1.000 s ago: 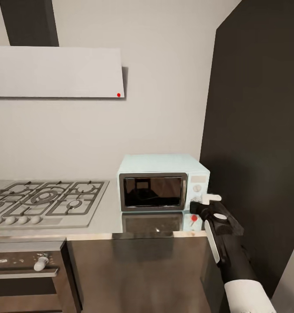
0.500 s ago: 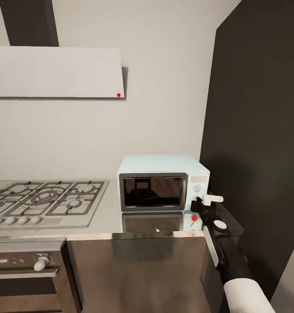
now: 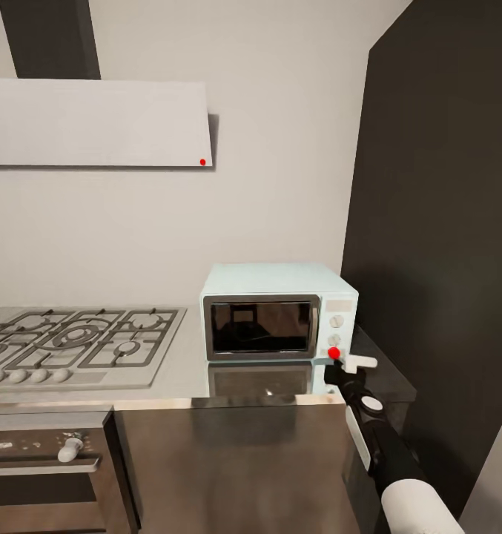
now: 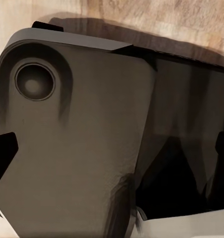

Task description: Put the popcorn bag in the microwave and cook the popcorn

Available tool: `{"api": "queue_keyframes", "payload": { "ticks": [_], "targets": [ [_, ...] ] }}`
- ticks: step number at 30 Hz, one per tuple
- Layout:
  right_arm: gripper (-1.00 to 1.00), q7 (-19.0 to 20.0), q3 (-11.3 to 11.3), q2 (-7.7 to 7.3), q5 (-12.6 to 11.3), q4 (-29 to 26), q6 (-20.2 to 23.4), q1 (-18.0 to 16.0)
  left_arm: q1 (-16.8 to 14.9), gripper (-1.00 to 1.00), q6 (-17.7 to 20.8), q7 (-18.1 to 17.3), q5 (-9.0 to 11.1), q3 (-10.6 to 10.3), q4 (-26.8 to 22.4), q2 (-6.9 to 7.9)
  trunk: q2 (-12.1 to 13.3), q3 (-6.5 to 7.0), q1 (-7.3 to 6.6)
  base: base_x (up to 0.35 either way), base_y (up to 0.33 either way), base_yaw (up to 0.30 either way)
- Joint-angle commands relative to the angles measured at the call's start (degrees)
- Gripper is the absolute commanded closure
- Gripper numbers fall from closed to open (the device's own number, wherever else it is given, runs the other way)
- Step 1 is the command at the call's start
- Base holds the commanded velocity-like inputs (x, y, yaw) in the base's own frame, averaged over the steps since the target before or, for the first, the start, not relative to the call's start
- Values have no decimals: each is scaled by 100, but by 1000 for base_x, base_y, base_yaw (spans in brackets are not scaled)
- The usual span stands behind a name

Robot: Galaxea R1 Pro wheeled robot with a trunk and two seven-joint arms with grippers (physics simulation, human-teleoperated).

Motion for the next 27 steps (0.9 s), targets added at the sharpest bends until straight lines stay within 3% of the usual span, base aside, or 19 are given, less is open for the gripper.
{"api": "queue_keyframes", "payload": {
  "ticks": [1,16,22,27],
  "targets": [
    [100,2,-16,1,42,2,27,-3,-5,-100,-9,-7,60,-47,-10,6,-5,-7,0,0,0,0],
    [100,38,-17,-8,105,3,89,-3,-5,-100,-9,38,74,-38,-10,-1,-5,-7,0,13,-26,0],
    [100,146,-5,-163,131,5,91,-3,-5,-100,-9,52,77,-40,-8,-1,-5,-7,0,0,-81,0],
    [100,328,-8,-187,132,7,99,-3,-5,-100,-9,47,78,-38,-10,-1,-5,-7,0,0,-58,0]
  ]
}}
